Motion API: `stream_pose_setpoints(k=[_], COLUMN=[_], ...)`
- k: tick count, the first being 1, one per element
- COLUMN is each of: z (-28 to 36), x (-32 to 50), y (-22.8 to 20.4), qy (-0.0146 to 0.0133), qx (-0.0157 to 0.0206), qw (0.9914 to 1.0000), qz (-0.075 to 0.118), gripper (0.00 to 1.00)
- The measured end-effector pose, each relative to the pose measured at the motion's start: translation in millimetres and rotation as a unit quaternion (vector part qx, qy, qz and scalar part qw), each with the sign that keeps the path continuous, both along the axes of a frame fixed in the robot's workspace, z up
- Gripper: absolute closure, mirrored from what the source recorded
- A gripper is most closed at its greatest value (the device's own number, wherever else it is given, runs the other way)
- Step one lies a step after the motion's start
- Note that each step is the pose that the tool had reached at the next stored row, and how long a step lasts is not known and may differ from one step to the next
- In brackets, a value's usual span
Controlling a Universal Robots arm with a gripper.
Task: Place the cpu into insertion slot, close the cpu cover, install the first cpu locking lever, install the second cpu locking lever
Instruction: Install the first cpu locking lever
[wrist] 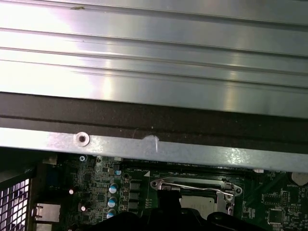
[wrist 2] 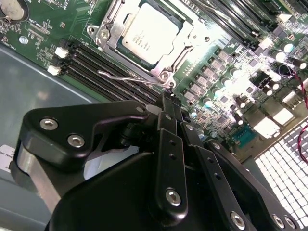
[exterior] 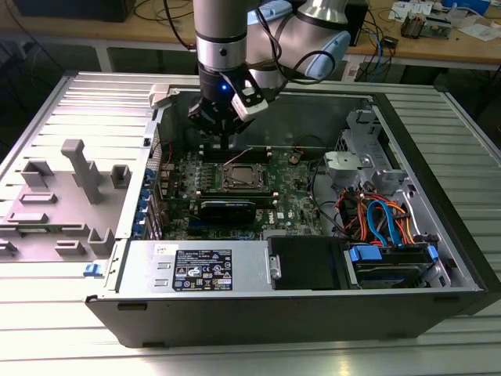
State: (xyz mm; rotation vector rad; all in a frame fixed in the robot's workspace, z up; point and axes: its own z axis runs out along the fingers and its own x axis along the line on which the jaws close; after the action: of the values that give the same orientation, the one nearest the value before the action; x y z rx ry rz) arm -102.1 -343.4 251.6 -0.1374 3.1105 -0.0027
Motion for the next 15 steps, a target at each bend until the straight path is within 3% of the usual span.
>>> stream_pose_setpoints(k=[13,15], z=[-9.9,-15.1], x=[18.1,23.4], y=[0.6,3.8], qy=[-0.0001,-0.0001], qx=[0.0001,0.0], qw=[1.0,1.0], qz=[0.0,0.0], gripper=[0.89,0.89])
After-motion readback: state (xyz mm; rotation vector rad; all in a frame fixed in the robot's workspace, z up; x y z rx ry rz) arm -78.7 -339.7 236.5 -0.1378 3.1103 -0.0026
